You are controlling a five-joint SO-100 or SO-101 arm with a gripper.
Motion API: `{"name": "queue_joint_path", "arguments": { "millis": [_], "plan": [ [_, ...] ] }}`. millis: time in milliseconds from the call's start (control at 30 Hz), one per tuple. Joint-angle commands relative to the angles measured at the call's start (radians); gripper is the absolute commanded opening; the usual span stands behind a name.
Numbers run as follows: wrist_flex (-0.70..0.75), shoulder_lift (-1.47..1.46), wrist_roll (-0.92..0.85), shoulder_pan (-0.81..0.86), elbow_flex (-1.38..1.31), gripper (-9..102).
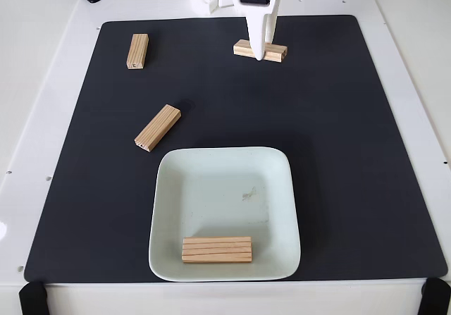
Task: Pick up the wooden block and place them on the plate.
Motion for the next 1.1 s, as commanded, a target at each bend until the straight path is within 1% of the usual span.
{"name": "queue_joint_path", "arguments": {
  "millis": [0, 200, 300, 433, 500, 600, 867, 1067],
  "plan": [
    [-0.014, 0.140, -0.052, -0.002, -0.041, 0],
    [-0.014, 0.255, -0.161, 0.008, -0.179, 0],
    [-0.017, 0.236, -0.224, 0.051, -0.301, 0],
    [-0.092, 0.152, -0.353, 0.118, -0.434, 0],
    [-0.130, 0.089, -0.431, 0.149, -0.500, 0],
    [-0.147, -0.028, -0.514, 0.192, -0.615, 0],
    [-0.135, -0.426, -0.586, 0.267, -1.012, 0],
    [-0.135, -0.699, -0.649, 0.282, -1.230, 0]
  ]
}}
